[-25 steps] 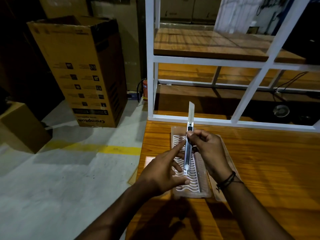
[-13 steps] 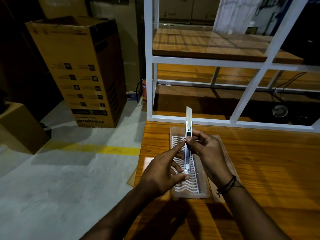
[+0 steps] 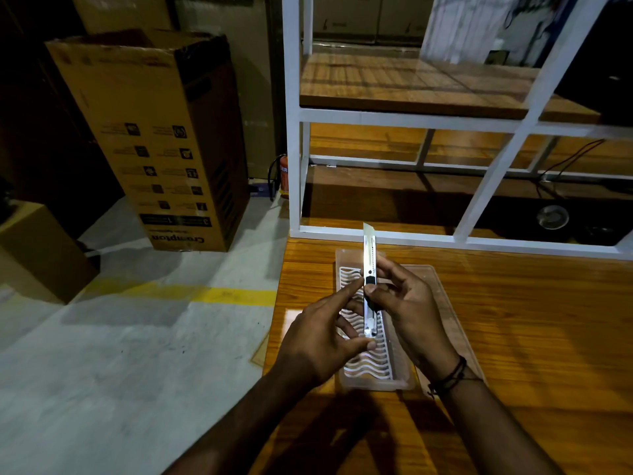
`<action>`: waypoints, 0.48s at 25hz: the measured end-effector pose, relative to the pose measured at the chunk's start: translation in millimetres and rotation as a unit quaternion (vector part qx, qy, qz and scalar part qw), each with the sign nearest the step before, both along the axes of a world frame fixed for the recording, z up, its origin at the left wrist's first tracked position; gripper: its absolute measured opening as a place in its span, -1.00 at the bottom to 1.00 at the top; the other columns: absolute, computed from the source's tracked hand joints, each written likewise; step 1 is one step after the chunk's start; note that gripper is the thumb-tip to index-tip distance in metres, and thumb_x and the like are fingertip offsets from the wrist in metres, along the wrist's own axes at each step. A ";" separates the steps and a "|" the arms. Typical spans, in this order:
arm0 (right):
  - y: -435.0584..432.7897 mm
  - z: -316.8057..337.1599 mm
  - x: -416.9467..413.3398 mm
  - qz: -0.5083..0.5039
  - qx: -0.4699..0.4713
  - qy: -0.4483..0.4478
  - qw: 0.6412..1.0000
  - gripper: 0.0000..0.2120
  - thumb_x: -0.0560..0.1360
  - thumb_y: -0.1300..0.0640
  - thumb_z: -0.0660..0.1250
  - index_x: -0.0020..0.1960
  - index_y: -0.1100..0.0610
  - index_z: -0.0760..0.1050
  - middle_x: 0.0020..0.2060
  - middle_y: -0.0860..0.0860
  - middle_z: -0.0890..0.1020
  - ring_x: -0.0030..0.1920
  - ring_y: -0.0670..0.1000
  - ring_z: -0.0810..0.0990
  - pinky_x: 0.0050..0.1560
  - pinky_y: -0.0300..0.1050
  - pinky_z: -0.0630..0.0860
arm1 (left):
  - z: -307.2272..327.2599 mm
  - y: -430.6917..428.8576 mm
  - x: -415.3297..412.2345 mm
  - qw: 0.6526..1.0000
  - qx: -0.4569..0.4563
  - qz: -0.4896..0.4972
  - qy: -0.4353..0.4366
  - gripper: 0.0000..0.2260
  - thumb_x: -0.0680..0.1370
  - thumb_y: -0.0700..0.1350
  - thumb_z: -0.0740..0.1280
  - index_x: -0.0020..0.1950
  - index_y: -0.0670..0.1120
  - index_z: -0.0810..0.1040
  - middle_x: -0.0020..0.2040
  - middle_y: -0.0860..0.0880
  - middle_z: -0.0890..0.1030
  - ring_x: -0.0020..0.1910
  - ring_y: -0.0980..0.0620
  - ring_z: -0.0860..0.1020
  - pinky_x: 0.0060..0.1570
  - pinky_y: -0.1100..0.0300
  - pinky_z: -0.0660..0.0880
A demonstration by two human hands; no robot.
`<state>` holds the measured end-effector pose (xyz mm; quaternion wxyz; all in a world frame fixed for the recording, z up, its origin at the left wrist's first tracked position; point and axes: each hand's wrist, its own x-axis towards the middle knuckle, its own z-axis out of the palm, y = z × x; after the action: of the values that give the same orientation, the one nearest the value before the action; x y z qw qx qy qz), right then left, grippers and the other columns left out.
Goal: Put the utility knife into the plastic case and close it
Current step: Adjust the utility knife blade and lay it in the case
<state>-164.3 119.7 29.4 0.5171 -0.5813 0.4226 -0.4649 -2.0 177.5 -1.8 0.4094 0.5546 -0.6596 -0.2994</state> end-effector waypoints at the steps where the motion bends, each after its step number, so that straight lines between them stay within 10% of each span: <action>1: 0.5 -0.4 -0.1 0.004 -0.001 0.000 1.000 -0.50 0.55 0.40 0.33 0.39 -0.01 0.49 0.06 -0.30 0.71 0.11 -0.18 0.68 -0.06 -0.26 0.63 | -0.4 -0.3 -0.3 1.000 0.001 0.001 0.000 -0.10 0.35 -0.03 0.65 0.56 0.35 0.26 0.17 0.20 0.62 -0.17 0.18 0.68 -0.18 0.11 0.70; 12: 6.0 -15.8 4.0 0.032 0.032 -0.049 0.998 -0.36 0.41 0.33 0.39 0.45 0.00 0.47 0.23 -0.09 0.68 0.24 0.01 0.66 0.09 -0.07 0.66 | 0.4 -0.4 3.0 1.000 -0.002 0.027 -0.013 -0.10 0.34 0.07 0.64 0.56 0.38 0.23 0.17 0.20 0.62 -0.17 0.19 0.68 -0.12 0.03 0.69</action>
<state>-160.2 125.8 13.6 0.5703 -0.5544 0.3922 -0.4622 1.0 177.1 -1.4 0.4096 0.5757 -0.6501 -0.2797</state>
